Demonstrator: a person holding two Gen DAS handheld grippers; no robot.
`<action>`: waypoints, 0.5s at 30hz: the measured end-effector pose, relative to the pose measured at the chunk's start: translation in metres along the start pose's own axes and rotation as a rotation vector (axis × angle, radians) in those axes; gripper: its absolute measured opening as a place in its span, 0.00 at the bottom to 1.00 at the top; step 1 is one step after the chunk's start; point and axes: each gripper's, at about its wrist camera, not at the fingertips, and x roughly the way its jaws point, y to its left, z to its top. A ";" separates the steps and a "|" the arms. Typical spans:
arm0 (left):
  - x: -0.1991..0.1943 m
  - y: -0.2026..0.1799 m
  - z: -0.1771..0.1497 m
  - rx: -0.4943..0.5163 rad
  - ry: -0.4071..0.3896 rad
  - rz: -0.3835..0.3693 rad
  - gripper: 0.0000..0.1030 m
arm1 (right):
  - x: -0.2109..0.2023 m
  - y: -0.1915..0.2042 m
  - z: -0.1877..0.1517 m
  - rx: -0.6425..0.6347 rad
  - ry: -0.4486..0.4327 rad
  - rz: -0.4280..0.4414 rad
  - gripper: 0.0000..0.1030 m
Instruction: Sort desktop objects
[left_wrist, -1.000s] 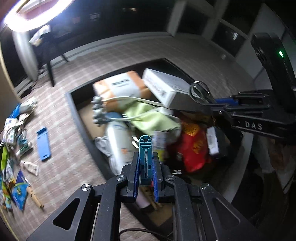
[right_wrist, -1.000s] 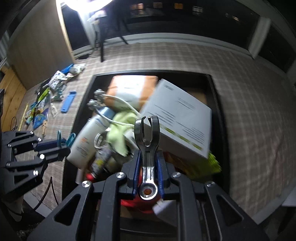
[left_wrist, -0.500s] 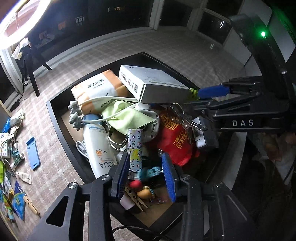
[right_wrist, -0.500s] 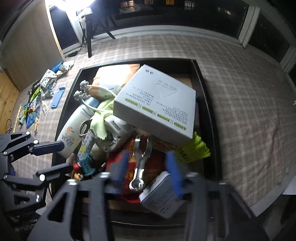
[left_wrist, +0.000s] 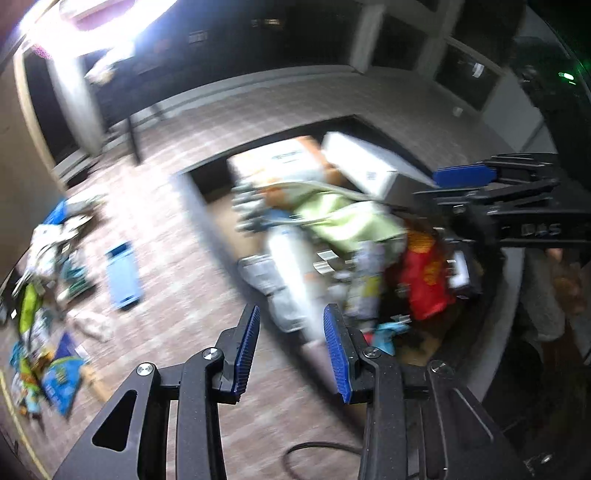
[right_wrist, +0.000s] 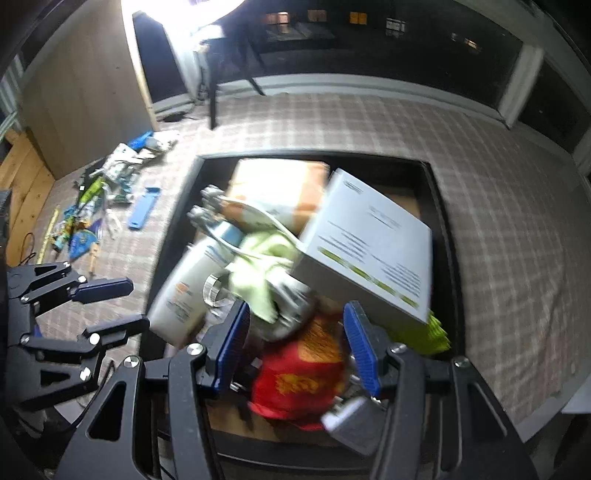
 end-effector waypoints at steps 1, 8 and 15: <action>-0.002 0.011 -0.003 -0.020 -0.001 0.013 0.33 | 0.001 0.008 0.005 -0.017 -0.005 0.009 0.52; -0.018 0.091 -0.027 -0.131 -0.012 0.124 0.38 | 0.012 0.061 0.035 -0.094 -0.017 0.077 0.54; -0.025 0.149 -0.048 -0.173 0.001 0.206 0.42 | 0.029 0.108 0.059 -0.140 -0.010 0.124 0.55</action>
